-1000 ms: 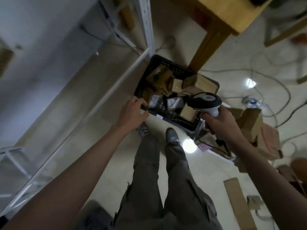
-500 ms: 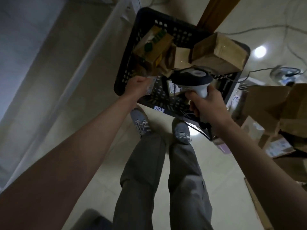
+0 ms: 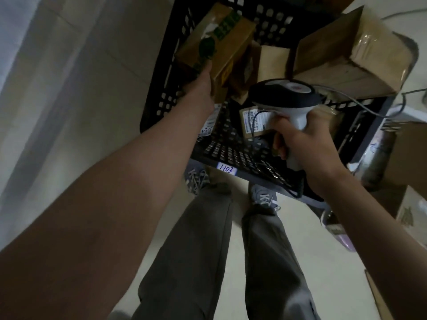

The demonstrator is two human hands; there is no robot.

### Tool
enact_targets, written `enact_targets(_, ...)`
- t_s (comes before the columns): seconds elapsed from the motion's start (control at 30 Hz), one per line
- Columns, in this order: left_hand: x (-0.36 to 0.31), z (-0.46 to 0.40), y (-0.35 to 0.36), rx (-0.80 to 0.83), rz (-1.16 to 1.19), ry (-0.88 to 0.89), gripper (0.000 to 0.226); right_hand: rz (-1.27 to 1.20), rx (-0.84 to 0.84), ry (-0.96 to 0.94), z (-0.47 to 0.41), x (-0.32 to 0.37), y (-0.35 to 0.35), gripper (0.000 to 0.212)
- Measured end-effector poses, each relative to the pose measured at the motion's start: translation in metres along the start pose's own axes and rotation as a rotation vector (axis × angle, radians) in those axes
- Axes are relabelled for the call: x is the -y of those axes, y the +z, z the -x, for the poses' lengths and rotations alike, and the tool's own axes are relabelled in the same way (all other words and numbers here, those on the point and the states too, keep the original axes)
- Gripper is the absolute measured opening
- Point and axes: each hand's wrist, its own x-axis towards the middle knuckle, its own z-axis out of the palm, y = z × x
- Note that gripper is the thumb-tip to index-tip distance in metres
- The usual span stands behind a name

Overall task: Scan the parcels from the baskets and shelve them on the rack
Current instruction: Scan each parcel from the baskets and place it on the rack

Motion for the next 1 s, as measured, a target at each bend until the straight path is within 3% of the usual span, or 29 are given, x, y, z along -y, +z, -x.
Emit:
enact_targets(0.17,0.004,0.003,0.0,-0.009,0.089,-0.008,0.1,0.029,0.028,0.01,0.0,0.003,0.002,0.024)
enact_targets(0.47,0.018,0.106,-0.05,0.051,0.093,0.007,0.057,0.053,0.075,-0.005,0.062,0.075,-0.024,0.02)
enact_targets(0.6,0.028,0.182,-0.085,-0.018,0.074,0.025,0.067,0.08,0.102,-0.041,0.113,0.124,-0.039,0.019)
enact_targets(0.8,0.028,0.317,-0.139,-0.074,0.125,0.113,0.032,0.135,0.234,-0.133,0.203,0.198,-0.057,0.023)
enact_targets(1.0,0.027,0.446,-0.202,-0.145,0.086,0.292,0.029,0.206,0.321,-0.227,0.286,0.264,-0.054,0.027)
